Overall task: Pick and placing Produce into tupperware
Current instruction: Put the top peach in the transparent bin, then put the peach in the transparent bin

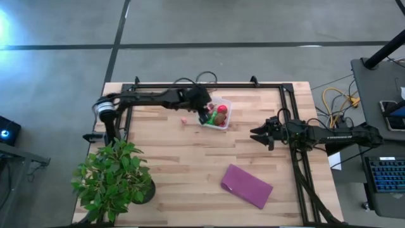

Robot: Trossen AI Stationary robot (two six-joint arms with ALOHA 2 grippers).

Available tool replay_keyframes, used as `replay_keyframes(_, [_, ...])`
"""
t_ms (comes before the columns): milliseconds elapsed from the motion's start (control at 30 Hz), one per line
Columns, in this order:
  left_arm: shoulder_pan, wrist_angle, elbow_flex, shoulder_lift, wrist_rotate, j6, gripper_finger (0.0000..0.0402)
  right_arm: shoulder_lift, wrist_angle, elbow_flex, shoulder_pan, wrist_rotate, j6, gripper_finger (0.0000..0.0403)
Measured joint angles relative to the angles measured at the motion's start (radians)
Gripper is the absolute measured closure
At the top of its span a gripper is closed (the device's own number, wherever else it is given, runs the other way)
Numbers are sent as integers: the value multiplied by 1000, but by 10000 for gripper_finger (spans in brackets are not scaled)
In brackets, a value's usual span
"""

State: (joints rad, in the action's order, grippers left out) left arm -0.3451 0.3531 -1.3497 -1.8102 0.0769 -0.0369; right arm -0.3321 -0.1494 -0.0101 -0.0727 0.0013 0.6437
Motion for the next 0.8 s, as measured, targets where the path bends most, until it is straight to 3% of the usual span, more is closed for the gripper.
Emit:
replay_keyframes(233, [25,121,-106,-85,8,-35,190,-13,7,0,0,0,0,184])
replay_keyframes(433, [42,430,-139,25,11,47,176,-18,13,0,0,0,0,184])
replay_keyframes(567, [46,584,-74,91,8,70,176,-18,15,0,0,0,0,184])
replay_keyframes(700, [46,566,26,125,10,81,176,-18,15,0,0,0,0,184])
replay_keyframes(800, [49,524,87,125,7,183,176,-17,14,0,0,0,0,184])
